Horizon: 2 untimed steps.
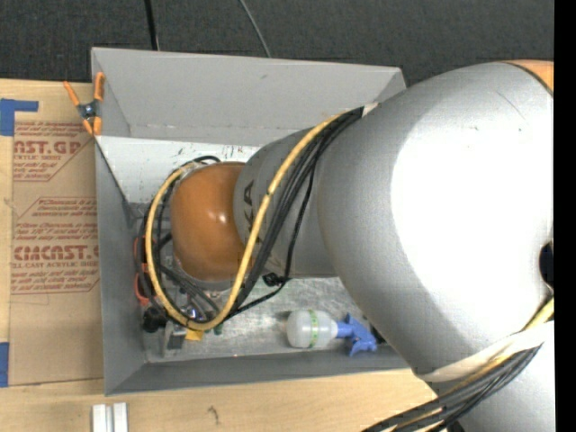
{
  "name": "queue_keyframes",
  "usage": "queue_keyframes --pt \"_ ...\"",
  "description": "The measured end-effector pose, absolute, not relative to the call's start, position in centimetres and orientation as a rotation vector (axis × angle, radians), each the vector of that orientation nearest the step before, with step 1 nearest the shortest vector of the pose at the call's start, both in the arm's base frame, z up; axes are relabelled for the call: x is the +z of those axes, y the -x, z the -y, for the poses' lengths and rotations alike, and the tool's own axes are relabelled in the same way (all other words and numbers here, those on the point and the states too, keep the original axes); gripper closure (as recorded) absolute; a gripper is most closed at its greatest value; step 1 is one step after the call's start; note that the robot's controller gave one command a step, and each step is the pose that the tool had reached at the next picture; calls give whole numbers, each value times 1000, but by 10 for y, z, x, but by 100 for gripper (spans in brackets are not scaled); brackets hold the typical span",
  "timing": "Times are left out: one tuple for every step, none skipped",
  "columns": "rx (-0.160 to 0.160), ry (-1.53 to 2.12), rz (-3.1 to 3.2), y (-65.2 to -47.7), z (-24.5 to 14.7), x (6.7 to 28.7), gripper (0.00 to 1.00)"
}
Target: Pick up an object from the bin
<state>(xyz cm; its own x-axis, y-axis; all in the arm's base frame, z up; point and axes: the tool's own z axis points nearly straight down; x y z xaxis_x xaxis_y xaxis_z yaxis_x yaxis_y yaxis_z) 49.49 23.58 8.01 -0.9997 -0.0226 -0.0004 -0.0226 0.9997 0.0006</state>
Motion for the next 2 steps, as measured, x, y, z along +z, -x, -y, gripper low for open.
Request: queue_keyframes --pt "1 196 -3135 -506 -243 81 100" --pt "1 197 -3135 -506 -244 81 0"
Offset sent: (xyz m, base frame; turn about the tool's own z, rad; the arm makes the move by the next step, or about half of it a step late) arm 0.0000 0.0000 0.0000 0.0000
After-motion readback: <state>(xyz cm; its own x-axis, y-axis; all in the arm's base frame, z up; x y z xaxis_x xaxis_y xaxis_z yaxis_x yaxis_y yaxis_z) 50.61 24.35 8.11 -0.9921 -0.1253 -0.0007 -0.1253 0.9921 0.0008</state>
